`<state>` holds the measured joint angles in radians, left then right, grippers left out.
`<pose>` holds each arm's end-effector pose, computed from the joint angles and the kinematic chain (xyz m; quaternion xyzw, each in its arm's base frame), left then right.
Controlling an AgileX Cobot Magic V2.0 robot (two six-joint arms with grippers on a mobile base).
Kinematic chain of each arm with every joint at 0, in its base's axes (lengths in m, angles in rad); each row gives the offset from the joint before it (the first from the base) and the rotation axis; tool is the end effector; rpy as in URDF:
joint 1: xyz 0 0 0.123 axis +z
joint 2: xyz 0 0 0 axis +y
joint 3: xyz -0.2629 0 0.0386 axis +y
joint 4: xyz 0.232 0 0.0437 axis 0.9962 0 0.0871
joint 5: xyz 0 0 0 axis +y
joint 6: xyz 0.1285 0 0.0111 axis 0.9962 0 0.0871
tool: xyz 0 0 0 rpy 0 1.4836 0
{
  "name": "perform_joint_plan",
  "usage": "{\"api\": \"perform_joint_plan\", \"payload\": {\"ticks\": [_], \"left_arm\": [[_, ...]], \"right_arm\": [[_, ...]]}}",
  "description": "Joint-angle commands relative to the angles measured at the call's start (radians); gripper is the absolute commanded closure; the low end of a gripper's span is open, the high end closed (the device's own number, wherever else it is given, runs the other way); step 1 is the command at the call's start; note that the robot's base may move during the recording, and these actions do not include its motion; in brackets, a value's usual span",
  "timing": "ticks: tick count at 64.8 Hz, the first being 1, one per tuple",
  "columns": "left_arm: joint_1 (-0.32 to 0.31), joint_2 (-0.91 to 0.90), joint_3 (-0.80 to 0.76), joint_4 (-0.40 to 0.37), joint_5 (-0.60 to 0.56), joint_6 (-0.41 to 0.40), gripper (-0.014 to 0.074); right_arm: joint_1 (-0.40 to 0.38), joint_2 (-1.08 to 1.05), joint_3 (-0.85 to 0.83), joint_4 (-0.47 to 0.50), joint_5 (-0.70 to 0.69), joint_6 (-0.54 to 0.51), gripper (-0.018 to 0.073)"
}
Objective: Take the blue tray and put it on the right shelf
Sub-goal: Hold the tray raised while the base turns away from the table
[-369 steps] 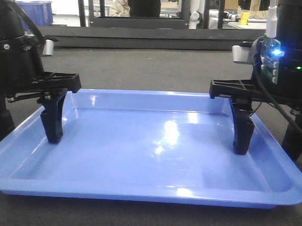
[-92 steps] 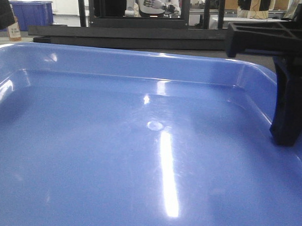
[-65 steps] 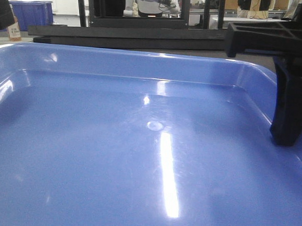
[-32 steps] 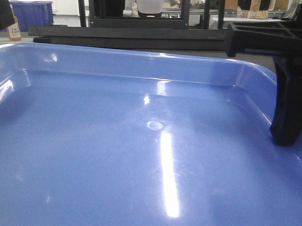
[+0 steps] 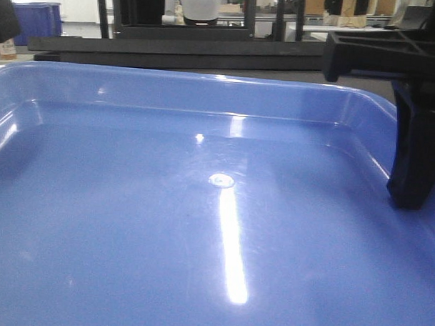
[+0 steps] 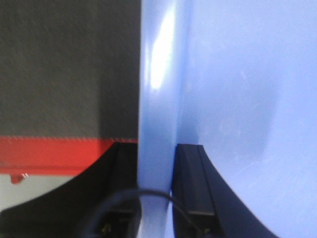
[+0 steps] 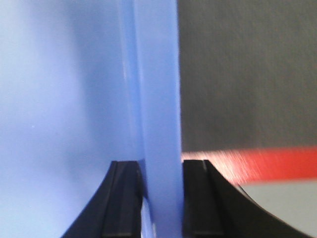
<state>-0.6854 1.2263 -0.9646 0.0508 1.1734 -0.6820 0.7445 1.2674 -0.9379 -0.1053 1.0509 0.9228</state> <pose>0.1675 -0.1291 0.2400 0.0089 0.9935 -0.0513 0.1016 0.1752 0.1454 0.2282 0.0686 0.9868 0.0695 0.1290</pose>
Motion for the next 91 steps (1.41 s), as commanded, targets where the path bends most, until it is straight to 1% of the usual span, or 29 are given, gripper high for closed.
{"api": "perform_joint_plan", "payload": {"ticks": [1, 6, 29, 34, 41, 91], "left_arm": [[-0.008, -0.025, -0.022, 0.023, 0.011, -0.006, 0.0579], [-0.008, -0.025, -0.022, 0.001, 0.011, -0.006, 0.0579], [-0.008, -0.025, -0.022, -0.182, 0.011, -0.006, 0.0579], [-0.008, -0.025, -0.022, -0.202, 0.011, -0.006, 0.0579], [-0.008, -0.025, -0.022, -0.220, 0.011, -0.006, 0.0579], [-0.008, -0.025, -0.022, -0.220, 0.011, -0.006, 0.0579]], "right_arm": [[-0.001, -0.031, -0.036, -0.035, 0.005, 0.013, 0.0347], [-0.001, -0.031, -0.036, -0.035, 0.005, 0.013, 0.0347], [-0.001, -0.031, -0.036, -0.035, 0.005, 0.013, 0.0347], [-0.001, -0.031, -0.036, -0.035, 0.005, 0.013, 0.0347], [-0.001, -0.031, -0.036, -0.035, 0.005, 0.013, 0.0347], [-0.001, -0.032, -0.036, -0.035, 0.005, 0.013, 0.0347]]}}
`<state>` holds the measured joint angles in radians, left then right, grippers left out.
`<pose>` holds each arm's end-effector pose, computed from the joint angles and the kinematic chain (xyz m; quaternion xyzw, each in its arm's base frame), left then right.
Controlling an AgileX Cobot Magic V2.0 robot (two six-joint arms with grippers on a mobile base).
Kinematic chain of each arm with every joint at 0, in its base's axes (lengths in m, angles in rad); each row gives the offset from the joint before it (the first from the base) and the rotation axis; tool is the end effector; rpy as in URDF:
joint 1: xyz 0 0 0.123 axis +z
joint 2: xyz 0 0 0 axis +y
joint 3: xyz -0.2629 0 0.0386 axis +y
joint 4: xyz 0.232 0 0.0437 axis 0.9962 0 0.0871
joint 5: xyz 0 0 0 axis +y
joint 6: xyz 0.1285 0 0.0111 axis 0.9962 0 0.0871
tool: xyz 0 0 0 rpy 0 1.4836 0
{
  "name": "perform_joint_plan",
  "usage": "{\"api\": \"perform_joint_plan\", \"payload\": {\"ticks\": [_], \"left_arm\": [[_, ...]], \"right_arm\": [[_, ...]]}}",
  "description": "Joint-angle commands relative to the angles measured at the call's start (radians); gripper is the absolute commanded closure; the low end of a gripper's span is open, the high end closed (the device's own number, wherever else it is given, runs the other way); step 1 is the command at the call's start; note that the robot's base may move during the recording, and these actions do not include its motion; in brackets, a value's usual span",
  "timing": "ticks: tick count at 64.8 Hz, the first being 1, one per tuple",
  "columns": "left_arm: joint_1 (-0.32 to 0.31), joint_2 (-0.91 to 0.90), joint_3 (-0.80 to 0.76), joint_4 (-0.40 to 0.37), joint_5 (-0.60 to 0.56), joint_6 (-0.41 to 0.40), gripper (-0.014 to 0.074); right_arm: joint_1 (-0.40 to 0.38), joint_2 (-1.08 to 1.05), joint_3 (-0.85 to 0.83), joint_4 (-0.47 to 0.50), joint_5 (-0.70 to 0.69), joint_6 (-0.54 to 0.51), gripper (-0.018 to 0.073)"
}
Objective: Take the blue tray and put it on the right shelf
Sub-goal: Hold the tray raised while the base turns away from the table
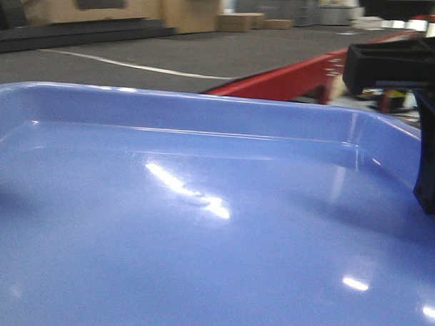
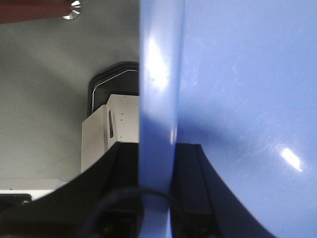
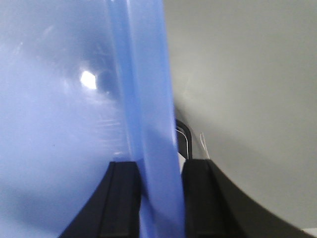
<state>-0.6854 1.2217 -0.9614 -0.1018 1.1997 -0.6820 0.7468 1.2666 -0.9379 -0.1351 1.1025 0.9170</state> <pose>0.1526 -0.1406 0.2399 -0.0120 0.9938 -0.1003 0.0456 0.1726 0.1387 0.2272 0.0609 0.9897 0.0408 0.1228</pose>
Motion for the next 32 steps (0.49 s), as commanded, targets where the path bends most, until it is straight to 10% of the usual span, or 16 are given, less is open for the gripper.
{"api": "perform_joint_plan", "payload": {"ticks": [1, 32], "left_arm": [[-0.008, -0.020, -0.025, -0.068, -0.016, -0.006, 0.0579], [-0.008, -0.020, -0.025, -0.068, -0.016, -0.006, 0.0579]], "right_arm": [[-0.003, -0.031, -0.036, -0.005, -0.047, 0.019, 0.0347], [-0.003, -0.031, -0.036, -0.005, -0.047, 0.019, 0.0347]]}}
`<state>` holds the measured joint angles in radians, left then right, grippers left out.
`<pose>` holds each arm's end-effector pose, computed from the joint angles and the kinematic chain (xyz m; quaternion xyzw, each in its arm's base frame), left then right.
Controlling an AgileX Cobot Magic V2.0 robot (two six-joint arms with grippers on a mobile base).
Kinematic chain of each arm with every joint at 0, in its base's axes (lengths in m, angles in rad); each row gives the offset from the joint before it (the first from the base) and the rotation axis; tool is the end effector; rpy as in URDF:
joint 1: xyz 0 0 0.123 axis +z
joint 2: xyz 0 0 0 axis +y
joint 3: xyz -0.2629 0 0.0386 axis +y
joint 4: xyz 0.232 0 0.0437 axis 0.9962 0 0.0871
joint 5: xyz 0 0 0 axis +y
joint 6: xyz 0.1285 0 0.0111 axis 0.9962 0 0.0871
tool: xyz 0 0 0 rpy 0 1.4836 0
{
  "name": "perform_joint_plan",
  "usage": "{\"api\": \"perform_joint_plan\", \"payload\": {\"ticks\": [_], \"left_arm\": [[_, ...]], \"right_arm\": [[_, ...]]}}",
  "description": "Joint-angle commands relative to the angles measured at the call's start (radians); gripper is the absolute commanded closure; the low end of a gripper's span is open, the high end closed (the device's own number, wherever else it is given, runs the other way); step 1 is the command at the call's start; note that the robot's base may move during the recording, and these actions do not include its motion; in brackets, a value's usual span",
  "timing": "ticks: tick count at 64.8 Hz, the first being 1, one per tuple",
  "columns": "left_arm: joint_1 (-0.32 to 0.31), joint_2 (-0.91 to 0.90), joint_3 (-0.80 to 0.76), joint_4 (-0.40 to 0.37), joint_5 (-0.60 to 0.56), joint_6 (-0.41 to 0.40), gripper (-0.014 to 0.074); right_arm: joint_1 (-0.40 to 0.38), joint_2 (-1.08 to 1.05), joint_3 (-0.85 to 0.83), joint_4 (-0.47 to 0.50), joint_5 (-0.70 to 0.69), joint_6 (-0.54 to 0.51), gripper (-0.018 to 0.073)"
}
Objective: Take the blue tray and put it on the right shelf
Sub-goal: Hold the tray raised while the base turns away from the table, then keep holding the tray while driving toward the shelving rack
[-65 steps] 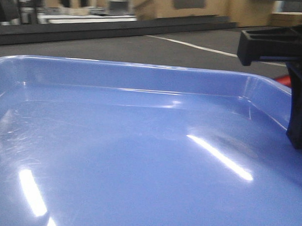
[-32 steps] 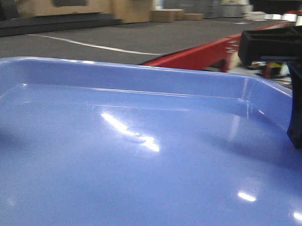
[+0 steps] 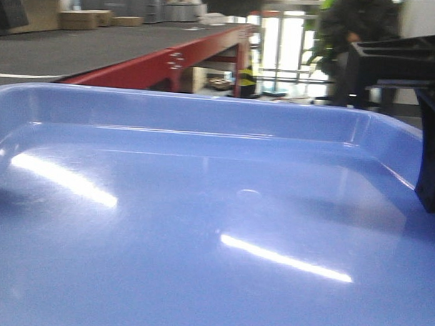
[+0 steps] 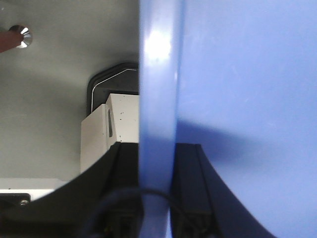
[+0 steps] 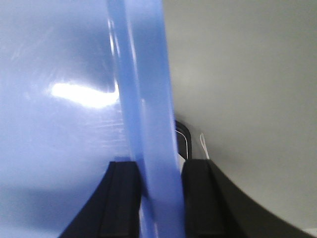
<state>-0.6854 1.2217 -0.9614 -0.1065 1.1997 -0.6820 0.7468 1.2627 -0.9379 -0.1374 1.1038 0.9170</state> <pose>0.1523 -0.1410 0.2399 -0.0126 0.9937 -0.1021 0.0441 0.1724 0.1381 0.2280 0.0606 0.9895 0.0410 0.1245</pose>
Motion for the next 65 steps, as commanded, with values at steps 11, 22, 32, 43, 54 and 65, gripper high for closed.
{"api": "perform_joint_plan", "payload": {"ticks": [11, 22, 32, 43, 54, 65], "left_arm": [[-0.008, -0.020, -0.025, -0.063, -0.016, -0.006, 0.0579], [-0.008, -0.020, -0.025, 0.008, -0.016, -0.006, 0.0579], [-0.008, -0.020, -0.025, 0.082, -0.020, -0.006, 0.0579], [-0.008, -0.020, -0.025, 0.120, -0.018, -0.006, 0.0579], [-0.008, -0.020, -0.025, 0.157, -0.022, -0.006, 0.0579], [-0.008, -0.020, -0.025, 0.166, -0.023, -0.006, 0.0579]], "right_arm": [[-0.003, -0.027, -0.036, -0.003, -0.048, 0.019, 0.0347], [-0.003, -0.027, -0.036, -0.003, -0.048, 0.019, 0.0347], [-0.003, -0.027, -0.036, -0.003, -0.048, 0.019, 0.0347], [-0.003, -0.027, -0.036, -0.003, -0.048, 0.019, 0.0347], [-0.003, -0.027, -0.036, -0.003, -0.047, 0.019, 0.0347], [-0.003, -0.027, -0.036, -0.003, -0.047, 0.019, 0.0347]]}}
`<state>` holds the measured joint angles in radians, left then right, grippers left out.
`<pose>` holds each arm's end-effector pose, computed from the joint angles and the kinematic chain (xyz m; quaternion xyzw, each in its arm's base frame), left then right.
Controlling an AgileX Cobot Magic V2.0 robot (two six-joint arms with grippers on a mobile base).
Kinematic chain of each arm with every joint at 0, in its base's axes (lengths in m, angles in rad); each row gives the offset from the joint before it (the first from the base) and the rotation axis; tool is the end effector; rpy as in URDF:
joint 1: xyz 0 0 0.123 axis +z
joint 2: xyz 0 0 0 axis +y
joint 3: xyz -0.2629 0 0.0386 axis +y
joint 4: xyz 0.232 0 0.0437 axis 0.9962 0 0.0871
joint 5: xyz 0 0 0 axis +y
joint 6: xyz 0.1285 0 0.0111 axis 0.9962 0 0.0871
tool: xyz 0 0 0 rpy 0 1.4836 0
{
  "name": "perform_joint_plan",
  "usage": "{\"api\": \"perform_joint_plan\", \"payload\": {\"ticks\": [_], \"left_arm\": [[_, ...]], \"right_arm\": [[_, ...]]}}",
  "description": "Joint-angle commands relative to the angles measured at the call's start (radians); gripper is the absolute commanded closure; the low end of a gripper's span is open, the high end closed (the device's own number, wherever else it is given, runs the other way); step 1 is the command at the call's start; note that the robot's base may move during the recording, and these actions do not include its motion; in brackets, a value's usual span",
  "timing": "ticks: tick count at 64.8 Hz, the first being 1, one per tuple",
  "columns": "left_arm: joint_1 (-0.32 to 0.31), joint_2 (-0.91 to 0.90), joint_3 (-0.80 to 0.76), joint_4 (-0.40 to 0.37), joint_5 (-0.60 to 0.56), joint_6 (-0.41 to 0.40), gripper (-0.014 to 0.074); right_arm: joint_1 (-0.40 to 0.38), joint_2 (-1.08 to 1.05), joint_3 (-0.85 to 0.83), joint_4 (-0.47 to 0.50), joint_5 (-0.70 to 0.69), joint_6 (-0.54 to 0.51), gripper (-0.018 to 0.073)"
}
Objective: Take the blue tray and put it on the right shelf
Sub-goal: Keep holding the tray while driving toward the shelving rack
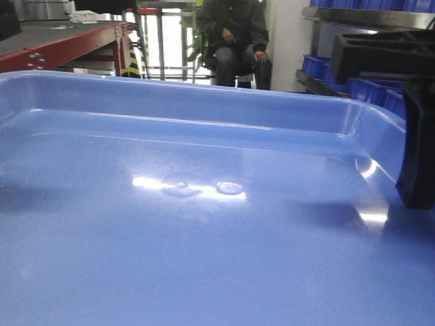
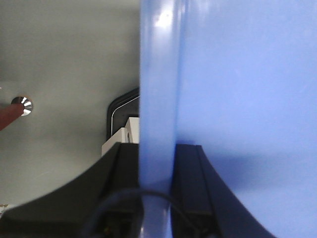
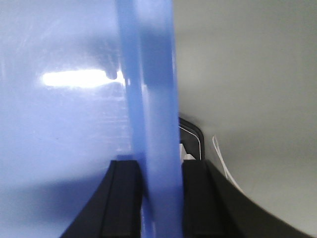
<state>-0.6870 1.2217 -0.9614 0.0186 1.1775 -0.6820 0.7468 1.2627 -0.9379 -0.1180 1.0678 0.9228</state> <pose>0.1636 -0.1314 0.2399 0.0051 0.9939 -0.0626 0.0908 0.1740 0.1429 0.2289 0.0657 0.9875 0.0610 0.1294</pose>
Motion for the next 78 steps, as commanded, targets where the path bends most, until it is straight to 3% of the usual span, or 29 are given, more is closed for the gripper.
{"api": "perform_joint_plan", "payload": {"ticks": [1, 53, 70, 78], "left_arm": [[-0.006, -0.020, -0.025, 0.041, 0.000, -0.006, 0.0579], [-0.006, -0.020, -0.025, 0.045, -0.002, -0.006, 0.0580], [0.000, -0.020, -0.025, 0.040, -0.002, -0.047, 0.0580], [0.032, -0.020, -0.025, 0.024, -0.002, -0.080, 0.0580]], "right_arm": [[-0.003, -0.027, -0.036, -0.022, -0.011, 0.013, 0.0347], [-0.003, -0.027, -0.036, -0.022, -0.011, 0.013, 0.0347], [-0.003, -0.027, -0.036, -0.022, -0.012, 0.013, 0.0347], [-0.003, -0.027, -0.036, -0.022, -0.012, 0.013, 0.0347]]}}
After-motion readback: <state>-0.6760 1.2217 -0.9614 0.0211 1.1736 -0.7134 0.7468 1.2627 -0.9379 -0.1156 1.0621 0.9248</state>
